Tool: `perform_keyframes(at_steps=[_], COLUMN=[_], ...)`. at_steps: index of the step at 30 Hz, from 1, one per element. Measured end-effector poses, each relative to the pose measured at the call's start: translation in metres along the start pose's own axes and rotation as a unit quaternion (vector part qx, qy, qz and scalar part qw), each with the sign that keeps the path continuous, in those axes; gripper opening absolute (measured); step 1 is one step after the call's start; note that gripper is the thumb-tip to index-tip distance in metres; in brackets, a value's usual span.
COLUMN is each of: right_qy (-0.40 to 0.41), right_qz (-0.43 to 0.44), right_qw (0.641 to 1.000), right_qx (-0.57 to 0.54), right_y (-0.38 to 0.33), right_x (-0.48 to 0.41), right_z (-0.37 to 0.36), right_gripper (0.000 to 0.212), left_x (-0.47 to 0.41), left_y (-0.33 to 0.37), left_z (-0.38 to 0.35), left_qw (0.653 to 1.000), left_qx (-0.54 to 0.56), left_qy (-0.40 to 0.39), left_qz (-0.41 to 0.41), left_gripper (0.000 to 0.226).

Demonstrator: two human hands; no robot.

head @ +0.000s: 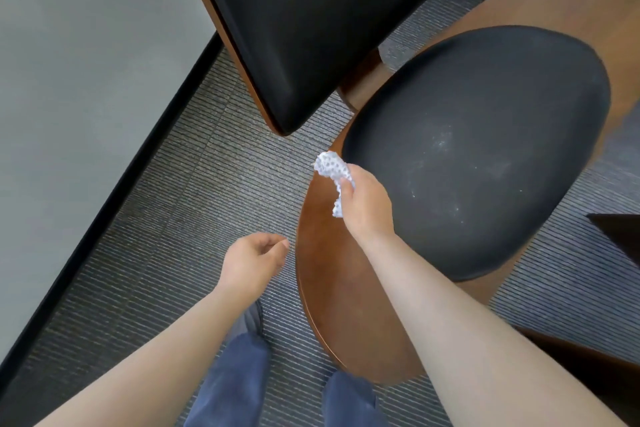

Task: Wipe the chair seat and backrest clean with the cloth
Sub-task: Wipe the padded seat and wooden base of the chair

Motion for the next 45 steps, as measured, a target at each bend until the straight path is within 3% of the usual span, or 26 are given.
perform_keyframes(at_steps=[4, 11, 13, 16, 20, 30, 34, 36, 41, 45], right_qy=[-0.018, -0.032, -0.067, -0.17, -0.219, -0.212, -0.204, -0.197, -0.165, -0.167], right_qz=[0.004, 0.065, 0.085, 0.068, 0.112, 0.136, 0.118, 0.1, -0.012, -0.067], right_qw=[0.998, 0.989, 0.97, 0.927, 0.884, 0.921, 0.936, 0.946, 0.972, 0.972], right_qx=[-0.064, 0.129, 0.217, 0.326, 0.398, 0.298, 0.261, 0.238, 0.167, 0.149], right_y=[0.012, 0.038, 0.042, 0.049, 0.05, 0.037, 0.037, 0.037, 0.025, 0.019], right_x=[-0.036, -0.087, -0.1, -0.11, -0.096, 0.012, 0.051, 0.067, 0.114, 0.154], right_z=[-0.009, -0.051, -0.059, -0.066, -0.071, -0.052, -0.042, -0.038, -0.027, -0.012], right_gripper=[0.032, 0.03, 0.036, 0.064, 0.059, 0.06, 0.079, 0.081, 0.061, 0.061], left_x=[-0.026, -0.054, -0.058, -0.064, -0.064, -0.03, -0.011, -0.003, 0.015, 0.028], left_y=[0.013, 0.024, 0.023, 0.024, 0.022, 0.013, 0.002, -0.003, -0.012, -0.015], left_z=[-0.006, -0.022, -0.025, -0.027, -0.028, -0.021, -0.017, -0.017, -0.02, -0.023], left_qw=[1.0, 0.999, 0.998, 0.997, 0.997, 0.998, 0.999, 0.998, 0.998, 0.998], left_qx=[0.018, 0.036, 0.046, 0.052, 0.051, 0.026, 0.007, 0.013, 0.01, -0.006], left_qy=[-0.006, -0.033, -0.044, -0.053, -0.062, -0.054, -0.052, -0.052, -0.053, -0.047], left_qz=[0.001, 0.006, 0.018, 0.022, 0.017, 0.009, 0.012, 0.019, 0.027, 0.028], left_gripper=[0.01, 0.008, 0.013, 0.011, 0.009, 0.014, 0.015, 0.018, 0.032, 0.04])
Point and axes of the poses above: each hand's wrist, its own x-axis away from the middle knuckle, its own z-axis out of the back of the hand, y = z × x, the point moved 3 cm from there along -x, towards the middle knuckle, and after that the axes turned 15 degrees about z, right-handed, at the moved point
